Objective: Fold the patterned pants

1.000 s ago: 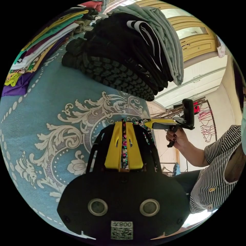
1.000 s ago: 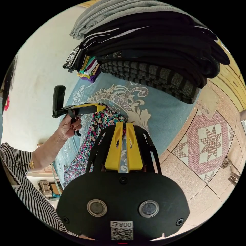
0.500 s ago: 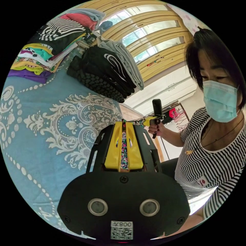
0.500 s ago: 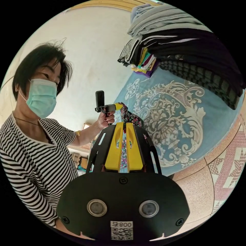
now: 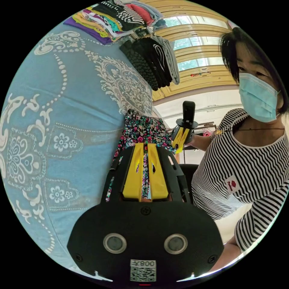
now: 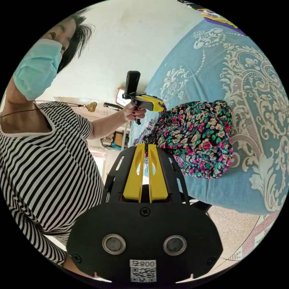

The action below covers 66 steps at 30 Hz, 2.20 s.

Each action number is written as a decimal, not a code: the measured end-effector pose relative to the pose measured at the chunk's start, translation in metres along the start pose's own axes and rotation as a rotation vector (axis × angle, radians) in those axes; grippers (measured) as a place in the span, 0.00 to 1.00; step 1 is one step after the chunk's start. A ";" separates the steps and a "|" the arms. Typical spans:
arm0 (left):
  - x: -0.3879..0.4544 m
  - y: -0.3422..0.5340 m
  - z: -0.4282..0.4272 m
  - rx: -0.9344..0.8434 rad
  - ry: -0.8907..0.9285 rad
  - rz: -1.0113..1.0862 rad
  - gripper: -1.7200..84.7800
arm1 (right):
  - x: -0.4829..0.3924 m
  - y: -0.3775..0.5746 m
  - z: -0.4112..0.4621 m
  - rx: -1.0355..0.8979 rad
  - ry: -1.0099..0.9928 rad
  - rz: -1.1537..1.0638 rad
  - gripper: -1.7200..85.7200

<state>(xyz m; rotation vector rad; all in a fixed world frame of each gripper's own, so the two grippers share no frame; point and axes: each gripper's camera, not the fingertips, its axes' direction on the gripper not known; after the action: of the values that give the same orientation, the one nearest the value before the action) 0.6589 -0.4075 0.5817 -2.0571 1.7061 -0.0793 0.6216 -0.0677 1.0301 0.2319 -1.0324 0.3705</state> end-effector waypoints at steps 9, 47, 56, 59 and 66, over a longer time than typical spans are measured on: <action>-0.009 0.113 -0.028 0.031 -0.015 -0.114 0.05 | -0.065 -0.048 0.092 -0.266 0.042 -0.135 0.04; -0.005 0.433 0.007 0.394 -0.200 -0.491 0.03 | -0.246 -0.184 0.261 -0.630 0.226 -0.348 0.02; -0.004 0.465 0.037 0.438 -0.255 -0.612 0.02 | -0.247 -0.235 0.284 -0.602 0.318 -0.303 0.02; -0.005 0.464 0.054 0.397 -0.252 -0.617 0.02 | -0.265 -0.235 0.284 -0.589 0.274 -0.339 0.02; -0.006 0.469 0.072 0.447 -0.276 -0.678 0.02 | -0.274 -0.244 0.269 -0.575 0.277 -0.327 0.02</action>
<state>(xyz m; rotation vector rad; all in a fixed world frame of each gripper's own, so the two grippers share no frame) 0.2516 -0.4367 0.3397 -2.0758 0.6968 -0.3394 0.3820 -0.4389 0.9228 -0.1661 -0.7718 -0.1929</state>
